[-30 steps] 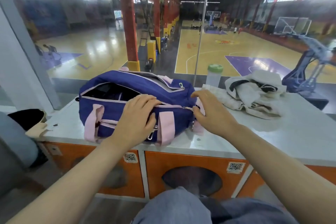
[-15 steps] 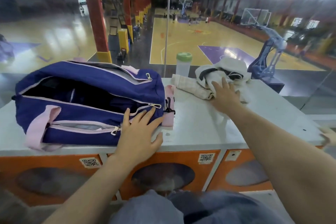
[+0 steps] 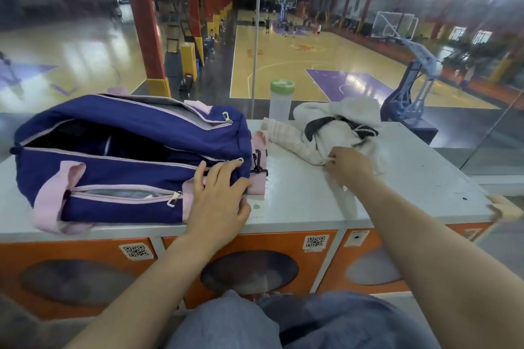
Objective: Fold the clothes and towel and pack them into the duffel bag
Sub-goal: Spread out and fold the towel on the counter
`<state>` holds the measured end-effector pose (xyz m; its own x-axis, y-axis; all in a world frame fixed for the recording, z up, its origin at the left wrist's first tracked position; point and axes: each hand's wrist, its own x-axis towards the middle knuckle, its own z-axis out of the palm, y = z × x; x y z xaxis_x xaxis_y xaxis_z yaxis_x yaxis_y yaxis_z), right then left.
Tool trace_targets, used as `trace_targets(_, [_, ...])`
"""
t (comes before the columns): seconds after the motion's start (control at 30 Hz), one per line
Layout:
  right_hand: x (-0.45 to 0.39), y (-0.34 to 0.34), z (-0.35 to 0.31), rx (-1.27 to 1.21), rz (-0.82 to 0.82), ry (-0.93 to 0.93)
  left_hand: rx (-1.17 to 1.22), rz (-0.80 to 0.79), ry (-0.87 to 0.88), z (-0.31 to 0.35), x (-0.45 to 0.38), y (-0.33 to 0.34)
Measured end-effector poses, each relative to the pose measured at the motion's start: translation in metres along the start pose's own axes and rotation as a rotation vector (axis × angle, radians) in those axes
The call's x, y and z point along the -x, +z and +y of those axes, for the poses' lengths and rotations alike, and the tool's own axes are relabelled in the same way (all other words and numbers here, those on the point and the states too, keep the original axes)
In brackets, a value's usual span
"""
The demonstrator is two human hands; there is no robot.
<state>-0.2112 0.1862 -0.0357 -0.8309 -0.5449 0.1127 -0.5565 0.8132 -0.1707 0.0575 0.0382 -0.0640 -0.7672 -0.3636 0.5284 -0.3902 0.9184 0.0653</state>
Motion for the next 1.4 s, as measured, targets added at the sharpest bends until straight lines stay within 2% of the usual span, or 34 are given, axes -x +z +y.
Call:
trace_targets(0.17, [0.038,-0.020,-0.009,0.020,-0.162,0.013,0.085,-0.003,0.103,0.019,-0.017,-0.007])
trace_targets(0.33, [0.082,-0.038,-0.015,0.088,-0.312,-0.100,0.160,-0.116,0.227,0.060,-0.045,-0.007])
trace_targets(0.43, [0.086,-0.058,-0.009,-0.014,-0.438,-0.104,0.252,-0.258,0.221,0.091,-0.062,-0.006])
trace_targets(0.47, [0.082,-0.065,-0.006,-0.065,-0.392,-0.099,0.300,-0.295,0.181,0.100,-0.066,-0.006])
trace_targets(0.5, [0.076,-0.071,-0.004,-0.110,-0.268,-0.098,0.346,-0.316,0.134,0.108,-0.067,-0.005])
trace_targets(0.57, [0.062,-0.080,0.002,-0.159,0.094,-0.095,0.350,-0.342,0.083,0.115,-0.061,-0.002])
trace_targets(0.6, [0.055,-0.083,0.005,-0.160,0.202,-0.104,0.297,-0.369,0.087,0.115,-0.055,0.001])
trace_targets(0.63, [0.049,-0.083,0.008,-0.121,0.204,-0.100,0.246,-0.408,0.095,0.113,-0.050,0.005])
trace_targets(0.77, [0.034,-0.069,0.017,0.012,-0.229,0.035,0.236,-0.533,0.069,0.100,-0.040,0.015])
trace_targets(0.83, [0.034,-0.062,0.017,-0.001,-0.328,0.057,0.247,-0.547,0.069,0.100,-0.040,0.016])
trace_targets(0.9, [0.035,-0.060,0.013,0.022,-0.290,-0.009,0.255,-0.539,0.066,0.101,-0.040,0.018])
trace_targets(0.97, [0.034,-0.065,0.010,0.032,-0.116,-0.069,0.261,-0.521,0.067,0.101,-0.040,0.020])
trace_targets(1.13, [0.035,-0.107,-0.001,-0.299,0.238,0.001,0.269,-0.502,0.062,0.098,-0.040,0.022])
trace_targets(1.2, [0.036,-0.126,-0.007,-0.449,0.320,0.029,0.258,-0.513,0.036,0.097,-0.041,0.021])
trace_targets(1.3, [0.041,-0.151,-0.015,-0.768,0.303,0.061,0.362,-0.462,-0.040,0.099,-0.044,0.010])
trace_targets(1.4, [0.050,-0.166,-0.021,-1.091,0.240,0.064,0.753,-0.299,-0.200,0.098,-0.049,-0.007])
